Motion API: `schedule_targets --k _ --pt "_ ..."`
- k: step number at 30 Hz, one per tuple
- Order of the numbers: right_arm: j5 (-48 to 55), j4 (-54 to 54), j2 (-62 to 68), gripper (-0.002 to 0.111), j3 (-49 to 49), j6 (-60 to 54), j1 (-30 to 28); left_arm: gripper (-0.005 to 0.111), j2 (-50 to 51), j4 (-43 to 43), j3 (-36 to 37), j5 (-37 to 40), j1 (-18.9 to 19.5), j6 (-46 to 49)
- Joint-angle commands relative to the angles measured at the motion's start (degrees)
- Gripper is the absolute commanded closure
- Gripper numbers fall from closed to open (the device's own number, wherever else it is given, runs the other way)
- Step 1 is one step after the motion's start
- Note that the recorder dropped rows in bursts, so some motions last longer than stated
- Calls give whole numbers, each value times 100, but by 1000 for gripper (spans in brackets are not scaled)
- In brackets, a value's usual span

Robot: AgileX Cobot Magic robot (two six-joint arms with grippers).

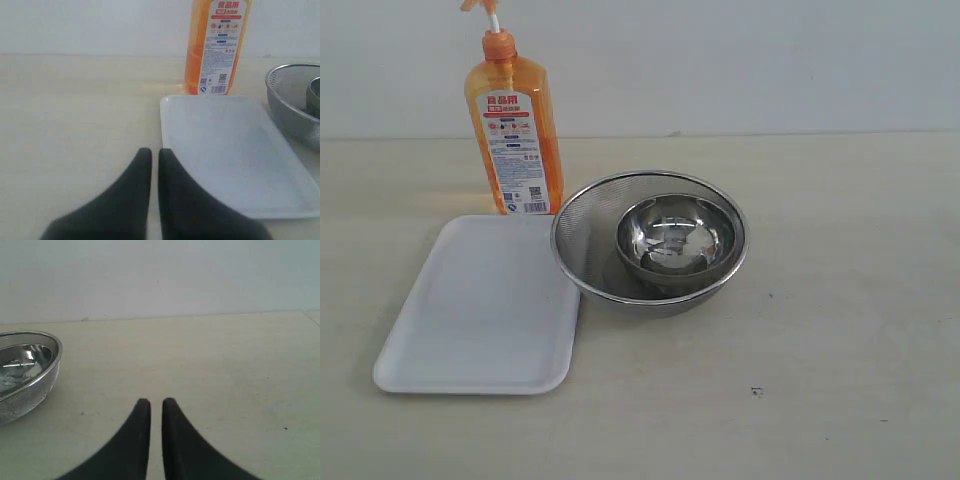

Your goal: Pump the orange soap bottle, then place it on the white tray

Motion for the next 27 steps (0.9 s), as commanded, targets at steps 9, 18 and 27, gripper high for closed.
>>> schedule_targets --k 9,18,27 --pt "-123 4 -23 102 -5 -18 21 102 -21 6 23 -9 20 -33" --pt "-134 4 -23 102 -5 -18 21 102 -21 6 23 -9 20 -33" --pt "-27 -9 -23 102 -5 -31 21 102 -21 6 23 -9 20 -33"
